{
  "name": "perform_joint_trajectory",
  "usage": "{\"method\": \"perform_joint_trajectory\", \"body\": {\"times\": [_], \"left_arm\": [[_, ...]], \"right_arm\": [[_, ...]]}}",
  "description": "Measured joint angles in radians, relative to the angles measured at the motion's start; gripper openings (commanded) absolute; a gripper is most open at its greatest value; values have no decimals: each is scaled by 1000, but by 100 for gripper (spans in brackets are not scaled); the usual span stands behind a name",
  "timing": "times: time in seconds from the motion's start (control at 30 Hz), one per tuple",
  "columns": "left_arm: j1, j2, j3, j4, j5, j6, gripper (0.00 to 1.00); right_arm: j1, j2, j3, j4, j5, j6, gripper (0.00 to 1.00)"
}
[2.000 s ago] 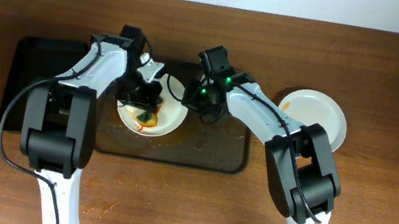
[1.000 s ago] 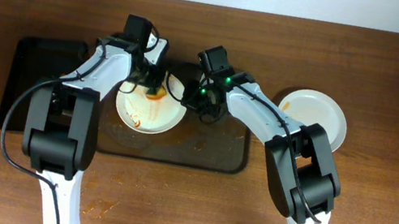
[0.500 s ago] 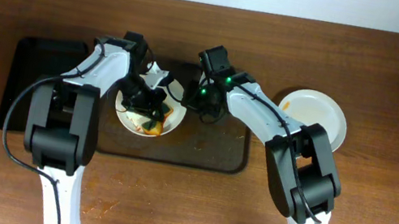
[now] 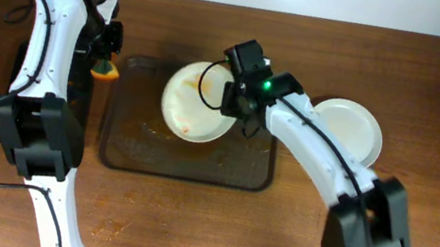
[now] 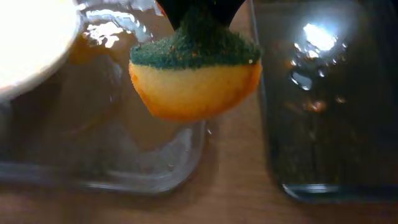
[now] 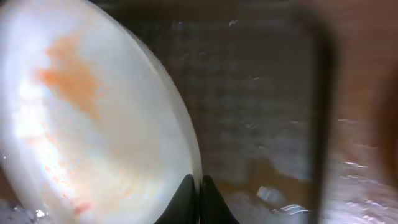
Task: Clean dirty plates on tray and stack at the side
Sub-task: 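Lift the last plate with the right gripper and stack it on the side pile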
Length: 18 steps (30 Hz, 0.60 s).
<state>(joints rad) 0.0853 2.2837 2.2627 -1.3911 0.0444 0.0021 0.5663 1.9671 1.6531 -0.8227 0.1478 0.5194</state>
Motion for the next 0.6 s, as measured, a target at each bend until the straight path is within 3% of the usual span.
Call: {"method": "perform_joint_trajectory", "body": {"times": [0.1, 0.23, 0.37, 0.4, 0.43, 0.5, 0.6], "left_arm": [[2, 0, 0, 60, -5, 0, 0], [2, 0, 0, 103, -8, -2, 0], [2, 0, 0, 106, -8, -3, 0], [2, 0, 0, 106, -8, -3, 0], [2, 0, 0, 106, -8, -3, 0], [2, 0, 0, 109, -10, -3, 0], [2, 0, 0, 109, -11, -3, 0]], "right_arm": [[151, -114, 0, -89, 448, -10, 4], [404, -124, 0, -117, 1075, -23, 4], [483, -124, 0, -114, 1335, -23, 6], [483, -124, 0, -113, 1332, -24, 21], [452, -126, 0, -107, 1169, -9, 46], [341, -126, 0, -110, 852, 22, 57], [0, -119, 0, -186, 203, 81, 58]]}}
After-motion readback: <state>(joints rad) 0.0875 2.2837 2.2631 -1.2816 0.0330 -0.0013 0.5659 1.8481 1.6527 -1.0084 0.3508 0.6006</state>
